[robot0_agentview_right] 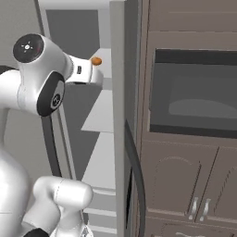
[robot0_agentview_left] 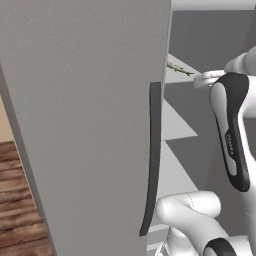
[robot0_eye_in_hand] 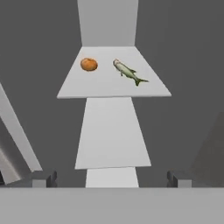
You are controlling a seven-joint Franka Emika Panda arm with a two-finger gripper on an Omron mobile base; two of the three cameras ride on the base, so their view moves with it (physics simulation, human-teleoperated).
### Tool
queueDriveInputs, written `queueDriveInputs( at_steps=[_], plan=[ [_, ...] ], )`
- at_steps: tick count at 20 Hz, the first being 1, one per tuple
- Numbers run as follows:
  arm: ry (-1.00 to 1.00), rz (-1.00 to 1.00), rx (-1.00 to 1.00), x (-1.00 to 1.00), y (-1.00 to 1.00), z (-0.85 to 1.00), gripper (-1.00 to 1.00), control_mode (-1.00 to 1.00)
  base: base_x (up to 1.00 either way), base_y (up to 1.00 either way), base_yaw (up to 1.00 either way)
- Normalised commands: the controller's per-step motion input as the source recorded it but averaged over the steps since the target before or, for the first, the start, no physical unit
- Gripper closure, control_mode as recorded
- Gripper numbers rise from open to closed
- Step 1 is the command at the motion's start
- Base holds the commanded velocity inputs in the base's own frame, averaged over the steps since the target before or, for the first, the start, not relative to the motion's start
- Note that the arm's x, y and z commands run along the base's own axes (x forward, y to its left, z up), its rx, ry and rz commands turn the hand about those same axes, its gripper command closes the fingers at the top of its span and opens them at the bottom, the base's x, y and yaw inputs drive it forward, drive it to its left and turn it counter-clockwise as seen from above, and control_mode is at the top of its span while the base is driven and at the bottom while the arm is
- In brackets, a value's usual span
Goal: Take the tangerine, orange, and fish from the freezer and place them in the bowl on the counter.
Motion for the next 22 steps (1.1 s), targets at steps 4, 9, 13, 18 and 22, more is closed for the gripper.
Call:
queueDriveInputs(
  at_steps=[4, 9, 13, 18, 22],
  plan=[
    [0.0, 0.03, 0.0, 0.67, 0.0, 0.0, -1.0, -1.0, 0.0, 0.0, 0.0],
    [0.0, 0.01, 0.0, 0.78, -0.21, 0.0, -1.0, -1.0, 0.0, 0.0, 0.0],
    [0.02, 0.0, 0.0, 0.73, -0.23, -0.04, -1.0, -1.0, 0.0, 0.0, 0.0],
    [0.06, 0.0, 0.0, 0.66, -0.02, -0.16, -1.0, -1.0, 0.0, 0.0, 0.0],
    [0.06, 0.01, 0.0, 0.59, -0.02, -0.17, -1.0, -1.0, 0.0, 0.0, 0.0]
  ],
)
